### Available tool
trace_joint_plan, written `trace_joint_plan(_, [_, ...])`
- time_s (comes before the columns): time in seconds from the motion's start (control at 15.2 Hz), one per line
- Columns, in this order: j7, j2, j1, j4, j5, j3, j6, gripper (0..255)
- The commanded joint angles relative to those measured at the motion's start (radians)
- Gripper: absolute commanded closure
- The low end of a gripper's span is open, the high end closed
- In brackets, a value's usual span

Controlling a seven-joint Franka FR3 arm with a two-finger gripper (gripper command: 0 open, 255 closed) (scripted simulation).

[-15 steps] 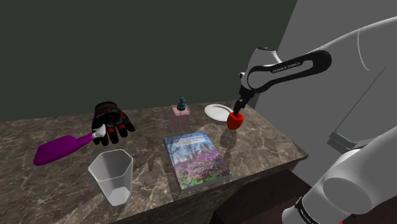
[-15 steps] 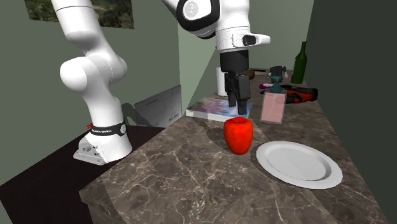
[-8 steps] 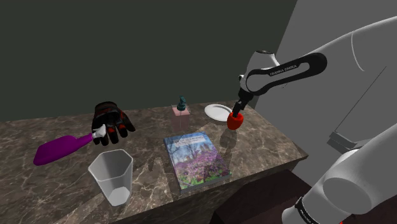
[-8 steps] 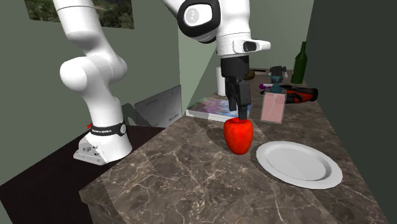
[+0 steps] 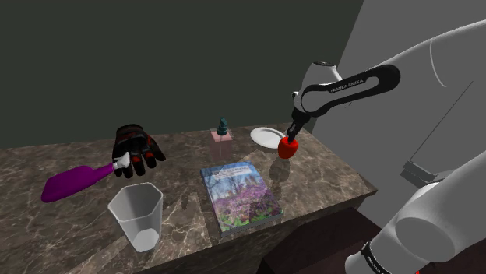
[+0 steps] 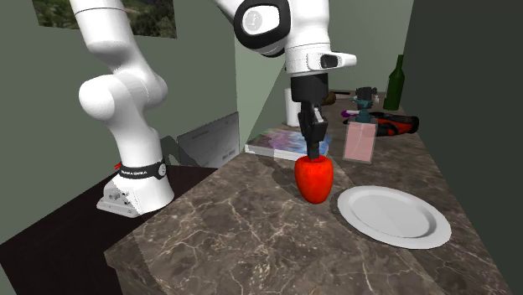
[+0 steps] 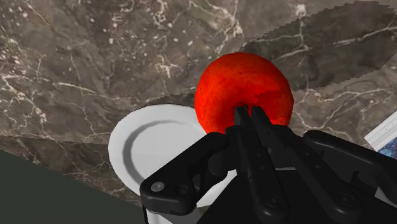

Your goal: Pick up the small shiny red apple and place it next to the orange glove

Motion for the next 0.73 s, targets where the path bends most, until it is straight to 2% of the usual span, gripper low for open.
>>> trace_joint_plan(0.0, [0.000,0.000,0.000,0.000,0.000,0.000,0.000,255])
trace_joint_plan(0.2, [0.000,0.000,0.000,0.000,0.000,0.000,0.000,255])
trace_joint_plan(0.66, [-0.005,-0.049,0.001,0.052,0.003,0.003,-0.101,255])
